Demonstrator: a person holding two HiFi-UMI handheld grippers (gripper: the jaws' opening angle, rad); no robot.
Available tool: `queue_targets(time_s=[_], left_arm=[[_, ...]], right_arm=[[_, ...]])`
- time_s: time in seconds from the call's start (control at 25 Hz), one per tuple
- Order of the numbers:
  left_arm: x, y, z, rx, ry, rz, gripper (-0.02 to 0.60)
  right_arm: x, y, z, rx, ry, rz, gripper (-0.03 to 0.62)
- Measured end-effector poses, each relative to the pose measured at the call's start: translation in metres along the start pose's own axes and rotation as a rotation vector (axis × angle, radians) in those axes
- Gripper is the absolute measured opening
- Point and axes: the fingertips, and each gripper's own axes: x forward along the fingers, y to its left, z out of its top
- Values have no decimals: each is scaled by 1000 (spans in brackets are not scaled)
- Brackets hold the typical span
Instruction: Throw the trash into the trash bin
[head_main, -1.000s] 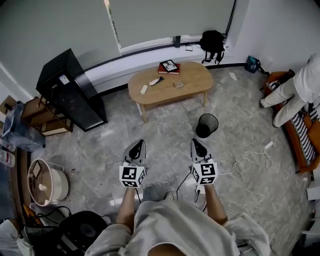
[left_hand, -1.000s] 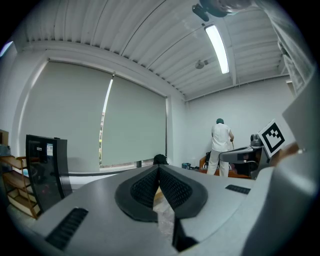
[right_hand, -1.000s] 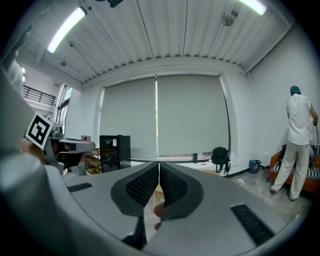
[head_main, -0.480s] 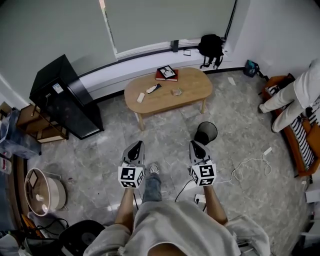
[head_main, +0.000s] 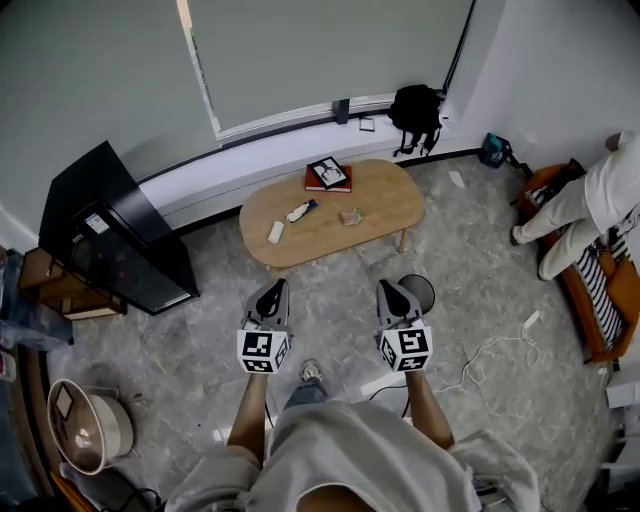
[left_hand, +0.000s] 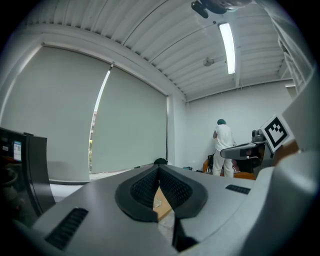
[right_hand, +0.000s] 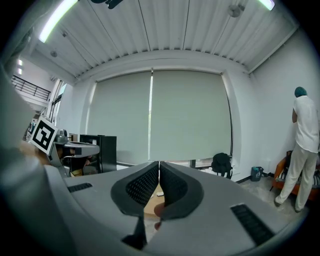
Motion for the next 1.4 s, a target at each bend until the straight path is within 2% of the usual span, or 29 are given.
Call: queue_targets(time_s=[0.4, 0.84, 1.12, 1.4], left_arm=[[105, 73, 2, -5, 3, -67, 18], [152, 96, -11, -11, 47, -118, 20], [188, 117, -23, -22, 80, -93, 18], [236, 136, -13, -17, 111, -19, 18]], right_arm=[[116, -8, 21, 16, -15, -29, 31], [155, -22, -2, 69, 62, -70, 31], [201, -48, -26, 79, 110, -54, 31], [265, -88, -23, 83, 140, 21, 31]])
